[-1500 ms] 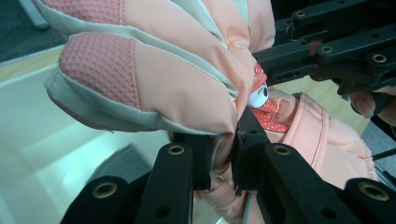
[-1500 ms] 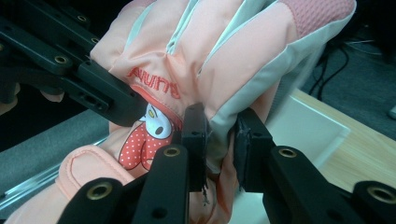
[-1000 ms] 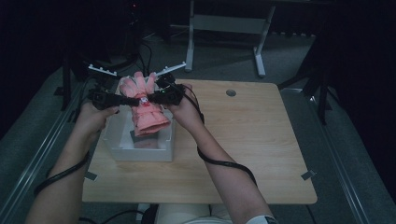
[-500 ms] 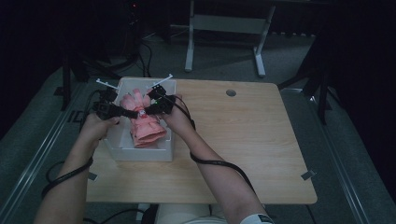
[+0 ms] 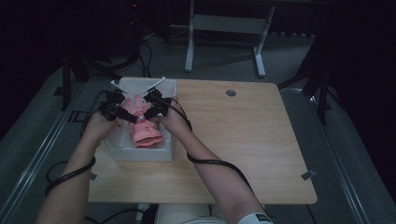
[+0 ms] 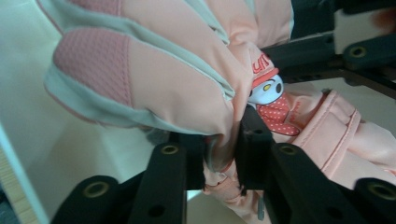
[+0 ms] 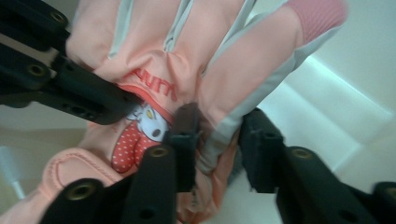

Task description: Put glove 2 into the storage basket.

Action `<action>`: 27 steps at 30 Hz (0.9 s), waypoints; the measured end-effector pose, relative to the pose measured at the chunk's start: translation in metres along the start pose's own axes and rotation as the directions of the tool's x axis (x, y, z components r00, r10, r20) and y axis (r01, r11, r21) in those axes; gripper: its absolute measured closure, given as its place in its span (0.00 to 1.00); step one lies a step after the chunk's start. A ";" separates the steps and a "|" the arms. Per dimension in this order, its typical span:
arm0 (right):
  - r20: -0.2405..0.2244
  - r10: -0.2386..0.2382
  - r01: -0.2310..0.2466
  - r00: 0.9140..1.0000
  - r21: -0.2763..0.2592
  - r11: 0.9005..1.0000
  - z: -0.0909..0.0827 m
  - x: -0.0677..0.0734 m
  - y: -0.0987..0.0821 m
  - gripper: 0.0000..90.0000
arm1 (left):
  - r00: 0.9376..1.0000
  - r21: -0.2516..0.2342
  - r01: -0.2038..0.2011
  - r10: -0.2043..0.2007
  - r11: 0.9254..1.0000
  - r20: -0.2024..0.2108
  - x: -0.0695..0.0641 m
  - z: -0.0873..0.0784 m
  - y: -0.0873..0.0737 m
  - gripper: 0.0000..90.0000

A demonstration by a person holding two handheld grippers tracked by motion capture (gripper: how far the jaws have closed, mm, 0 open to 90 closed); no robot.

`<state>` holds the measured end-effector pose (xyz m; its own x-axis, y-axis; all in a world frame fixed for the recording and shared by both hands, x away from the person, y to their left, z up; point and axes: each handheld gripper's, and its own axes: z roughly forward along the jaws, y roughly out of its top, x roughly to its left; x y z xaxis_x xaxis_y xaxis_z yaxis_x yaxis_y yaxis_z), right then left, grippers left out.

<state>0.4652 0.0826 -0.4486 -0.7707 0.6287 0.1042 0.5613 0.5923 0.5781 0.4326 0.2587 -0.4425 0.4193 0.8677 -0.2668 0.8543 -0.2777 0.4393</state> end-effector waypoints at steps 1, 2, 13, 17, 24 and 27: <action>0.014 -0.008 0.008 1.000 0.000 1.000 0.000 0.001 0.000 0.71 | 1.000 0.004 -0.001 0.001 1.000 -0.014 0.000 0.000 0.000 0.81; 0.024 -0.022 0.022 0.999 -0.004 1.000 0.000 0.001 0.000 0.70 | 1.000 0.002 0.000 0.000 1.000 -0.026 0.000 0.001 0.000 0.80; 0.011 0.007 -0.006 1.000 -0.046 0.999 -0.003 -0.002 -0.001 0.62 | 0.971 -0.032 -0.046 0.037 0.998 -0.235 -0.009 -0.010 0.000 0.53; -0.001 0.012 -0.012 1.000 -0.057 0.998 -0.005 -0.002 -0.001 0.60 | 0.969 -0.082 -0.019 -0.002 0.996 -0.245 -0.005 -0.020 -0.004 0.48; -0.032 0.001 -0.004 0.999 -0.108 0.994 -0.021 -0.003 -0.003 0.57 | 0.980 -0.171 -0.034 -0.001 0.985 -0.199 -0.016 -0.033 -0.011 0.44; -0.041 -0.004 -0.002 0.999 -0.152 0.988 -0.039 -0.006 -0.004 0.55 | 0.984 -0.213 -0.061 0.023 0.975 -0.175 -0.027 -0.037 -0.013 0.43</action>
<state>0.4563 0.0568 -0.4202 -0.7848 0.6049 0.1346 0.5104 0.5078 0.6940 0.3985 0.2543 -0.4096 0.3786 0.9199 -0.1021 0.7424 -0.2359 0.6271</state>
